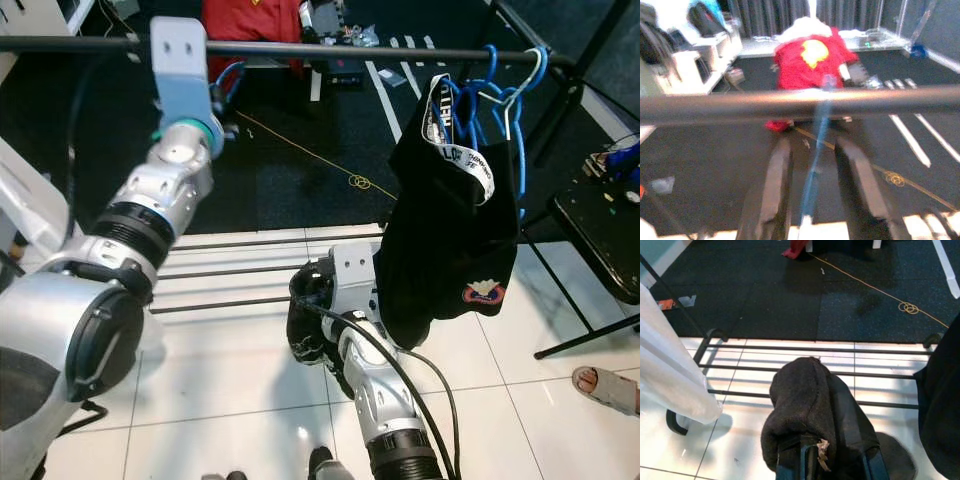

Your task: Hang hanger

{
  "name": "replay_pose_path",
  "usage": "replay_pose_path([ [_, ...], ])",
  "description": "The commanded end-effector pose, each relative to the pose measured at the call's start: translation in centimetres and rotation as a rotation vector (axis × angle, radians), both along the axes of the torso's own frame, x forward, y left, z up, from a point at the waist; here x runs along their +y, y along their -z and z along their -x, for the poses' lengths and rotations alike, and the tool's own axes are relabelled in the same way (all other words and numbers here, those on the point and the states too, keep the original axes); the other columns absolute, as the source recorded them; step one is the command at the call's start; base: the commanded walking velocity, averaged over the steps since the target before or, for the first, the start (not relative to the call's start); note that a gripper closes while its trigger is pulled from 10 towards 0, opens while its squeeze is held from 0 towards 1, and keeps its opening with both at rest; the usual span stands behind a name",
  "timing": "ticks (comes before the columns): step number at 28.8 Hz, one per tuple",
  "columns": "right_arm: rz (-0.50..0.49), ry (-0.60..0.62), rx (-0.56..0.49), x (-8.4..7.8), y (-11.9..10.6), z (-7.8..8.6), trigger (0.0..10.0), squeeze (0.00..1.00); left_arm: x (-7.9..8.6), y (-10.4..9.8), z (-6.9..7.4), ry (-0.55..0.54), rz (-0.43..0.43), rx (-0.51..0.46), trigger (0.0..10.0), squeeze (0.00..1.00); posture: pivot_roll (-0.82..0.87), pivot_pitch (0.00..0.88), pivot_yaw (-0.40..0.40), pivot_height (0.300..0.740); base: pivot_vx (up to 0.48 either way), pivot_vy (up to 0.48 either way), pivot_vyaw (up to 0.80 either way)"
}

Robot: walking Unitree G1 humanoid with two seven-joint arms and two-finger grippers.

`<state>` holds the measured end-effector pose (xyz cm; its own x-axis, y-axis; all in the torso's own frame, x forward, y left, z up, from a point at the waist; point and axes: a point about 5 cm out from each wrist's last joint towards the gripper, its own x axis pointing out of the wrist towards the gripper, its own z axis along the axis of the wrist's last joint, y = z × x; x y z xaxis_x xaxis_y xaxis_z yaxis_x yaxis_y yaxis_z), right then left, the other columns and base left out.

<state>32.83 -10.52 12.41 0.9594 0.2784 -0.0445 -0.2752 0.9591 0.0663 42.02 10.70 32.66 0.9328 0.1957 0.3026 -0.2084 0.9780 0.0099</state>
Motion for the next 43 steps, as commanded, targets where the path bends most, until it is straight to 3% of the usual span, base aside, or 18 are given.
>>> replay_pose_path([
  [1,-0.013,-0.008,0.001,0.1,0.1,0.3,0.0,0.00,0.8,1.3,0.0,-0.036,-0.026,0.025,10.0,0.00,-0.07,0.172,0.067,0.740,0.000,0.000,0.00],
  [3,-0.011,-0.024,0.009,0.2,0.2,0.3,0.0,0.00,2.9,3.0,1.0,-0.074,-0.037,0.025,10.0,0.00,-0.06,0.174,0.048,0.740,0.000,0.000,0.00],
  [4,-0.011,-0.024,0.009,0.2,0.2,0.3,0.0,0.00,2.9,3.0,1.0,-0.074,-0.037,0.025,10.0,0.00,-0.06,0.174,0.048,0.740,0.000,0.000,0.00],
  [7,-0.007,-0.037,0.012,0.3,0.2,0.3,0.0,0.00,3.8,5.0,2.8,-0.024,-0.037,0.044,10.0,0.00,-0.04,0.172,0.030,0.740,0.000,0.000,0.00],
  [9,-0.003,-0.043,0.013,0.3,0.2,0.3,0.0,0.00,4.2,6.9,5.6,0.021,-0.046,0.033,10.0,0.00,-0.04,0.170,0.023,0.740,0.000,0.000,0.00],
  [10,-0.003,-0.043,0.013,0.3,0.2,0.3,0.0,0.00,4.2,6.9,5.6,0.021,-0.046,0.033,10.0,0.00,-0.04,0.170,0.023,0.740,0.000,0.000,0.00],
  [12,-0.006,-0.044,0.010,0.0,0.2,0.4,0.0,0.00,4.7,9.7,9.2,0.060,-0.110,-0.002,10.0,0.00,-0.04,0.159,0.013,0.740,0.000,0.000,0.00],
  [14,-0.016,-0.050,0.004,-0.3,0.3,0.6,0.0,0.00,5.1,11.8,11.8,0.081,-0.162,-0.005,10.0,0.00,-0.03,0.144,0.005,0.740,0.000,0.000,0.00],
  [17,-0.023,-0.055,-0.002,-0.4,0.3,0.8,0.0,0.00,5.2,12.5,12.6,0.091,-0.166,0.003,10.0,0.00,-0.03,0.142,0.004,0.740,0.000,0.000,0.00],
  [18,-0.039,-0.064,-0.011,-0.5,0.4,1.3,0.0,0.00,5.3,13.7,14.2,0.111,-0.162,0.038,10.0,0.00,-0.02,0.132,-0.001,0.740,0.000,0.000,0.00],
  [20,-0.039,-0.064,-0.011,-0.5,0.4,1.3,0.0,0.00,5.3,13.7,14.2,0.111,-0.162,0.038,10.0,0.00,-0.02,0.132,-0.001,0.740,0.000,0.000,0.00],
  [22,-0.035,-0.064,-0.018,-0.9,0.9,2.0,0.0,0.00,5.3,15.4,16.1,0.143,-0.160,0.107,10.0,0.00,-0.02,0.112,-0.006,0.740,0.000,0.000,0.00],
  [23,-0.035,-0.064,-0.018,-0.9,0.9,2.0,0.0,0.00,5.3,15.4,16.1,0.143,-0.160,0.107,10.0,0.00,-0.02,0.112,-0.006,0.740,0.000,0.000,0.00],
  [26,-0.052,-0.019,-0.060,-1.9,0.8,2.7,0.0,0.00,5.5,17.0,18.4,0.153,-0.174,0.214,10.0,0.00,-0.03,0.082,-0.001,0.740,0.000,0.000,0.00],
  [30,-0.063,0.006,-0.088,-2.3,0.4,2.7,0.0,0.00,5.4,17.0,18.5,0.161,-0.169,0.218,10.0,0.00,-0.03,0.074,0.004,0.740,0.000,0.000,0.00],
  [31,-0.086,0.065,-0.162,-3.0,-0.7,2.6,0.0,0.00,5.2,16.9,18.3,0.176,-0.165,0.210,10.0,0.00,-0.05,0.051,0.025,0.740,0.000,0.000,0.00],
  [34,-0.119,0.101,-0.202,-3.4,-1.4,2.7,0.0,0.00,5.4,17.1,18.1,0.184,-0.177,0.215,10.0,0.00,-0.06,0.037,0.033,0.740,0.000,0.000,0.00],
  [43,-0.129,0.125,-0.216,-4.0,-1.4,3.1,0.0,0.00,5.6,17.0,17.1,0.173,-0.168,0.219,10.0,0.00,-0.07,0.017,0.044,0.740,0.000,0.000,0.00],
])
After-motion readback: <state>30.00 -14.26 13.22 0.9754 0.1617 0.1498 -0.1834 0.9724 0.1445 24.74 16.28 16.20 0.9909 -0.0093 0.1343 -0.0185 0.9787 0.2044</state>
